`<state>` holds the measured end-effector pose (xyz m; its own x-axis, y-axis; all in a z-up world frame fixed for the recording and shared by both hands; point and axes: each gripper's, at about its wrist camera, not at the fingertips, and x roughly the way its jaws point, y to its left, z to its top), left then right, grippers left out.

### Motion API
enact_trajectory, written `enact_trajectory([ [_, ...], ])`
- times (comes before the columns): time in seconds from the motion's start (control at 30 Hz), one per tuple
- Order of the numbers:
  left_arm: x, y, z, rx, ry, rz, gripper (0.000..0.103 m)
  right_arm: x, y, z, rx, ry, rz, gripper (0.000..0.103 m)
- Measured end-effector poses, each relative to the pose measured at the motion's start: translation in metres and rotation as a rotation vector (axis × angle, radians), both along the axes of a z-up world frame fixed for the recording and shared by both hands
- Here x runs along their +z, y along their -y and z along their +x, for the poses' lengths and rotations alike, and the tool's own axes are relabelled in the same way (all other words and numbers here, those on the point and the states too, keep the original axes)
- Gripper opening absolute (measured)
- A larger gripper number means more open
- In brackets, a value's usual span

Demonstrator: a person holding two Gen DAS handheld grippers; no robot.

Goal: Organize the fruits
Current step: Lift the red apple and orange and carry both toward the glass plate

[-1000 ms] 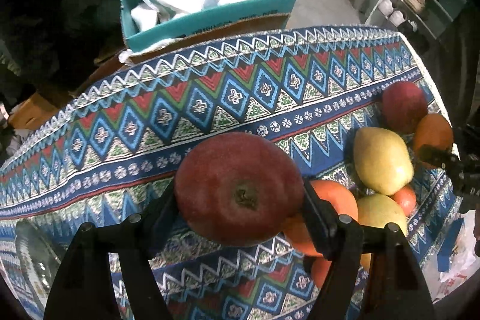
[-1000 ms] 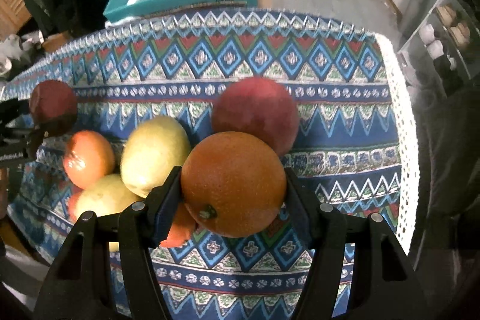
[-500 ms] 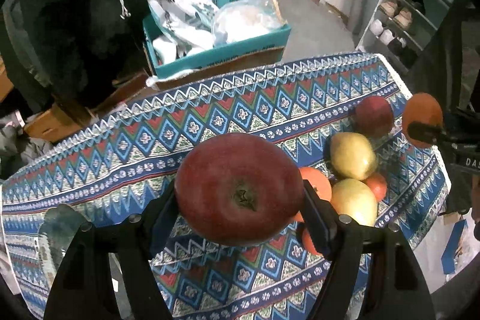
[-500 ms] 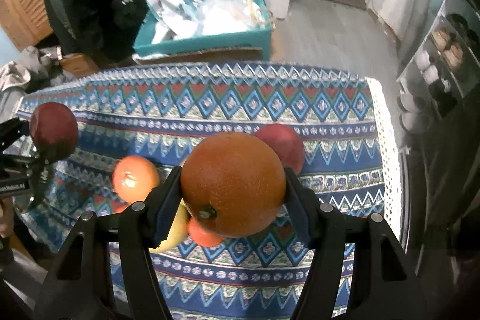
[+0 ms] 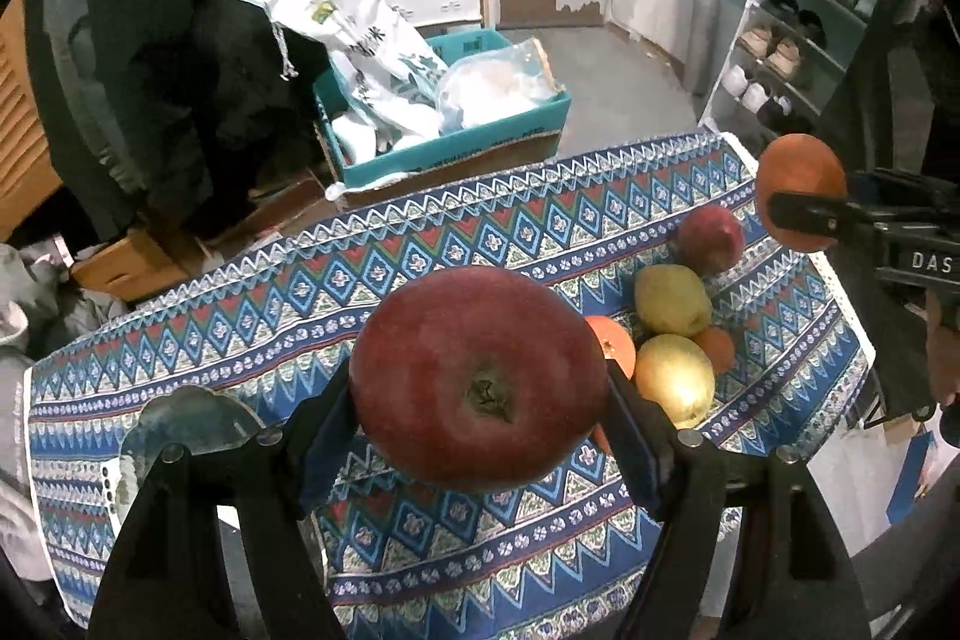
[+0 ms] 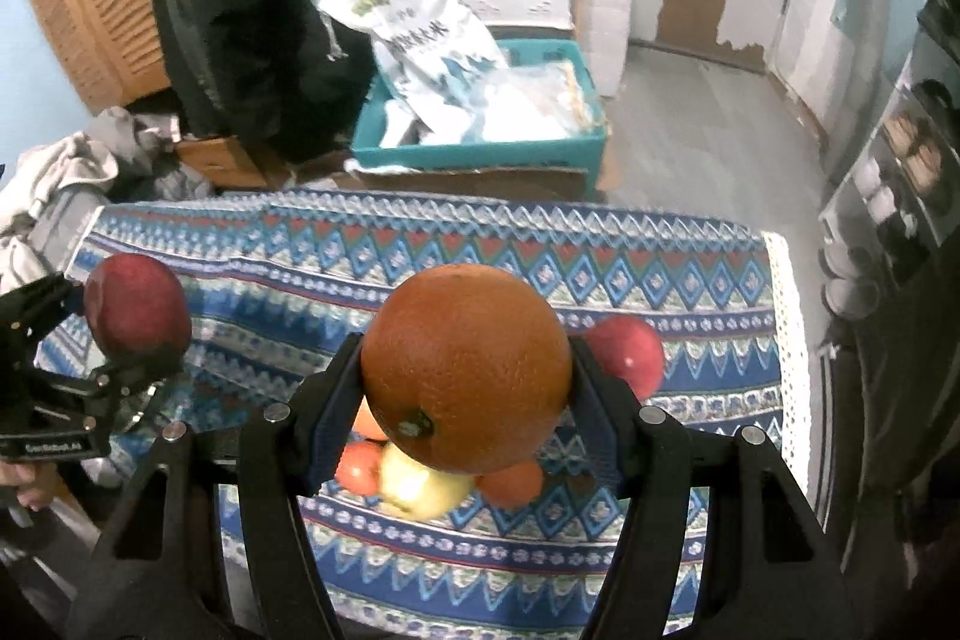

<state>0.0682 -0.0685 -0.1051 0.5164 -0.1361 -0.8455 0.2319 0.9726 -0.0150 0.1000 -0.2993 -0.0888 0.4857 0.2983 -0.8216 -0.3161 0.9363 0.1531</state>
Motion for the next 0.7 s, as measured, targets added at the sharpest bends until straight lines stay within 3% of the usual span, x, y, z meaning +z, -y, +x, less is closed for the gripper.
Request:
enact_trajectory([
  [0.7, 0.039, -0.085, -0.055, 0.115, 0.076, -0.028, 0.077, 0.048, -0.105, -0.016, 0.175, 0.065, 0.061, 0.065],
])
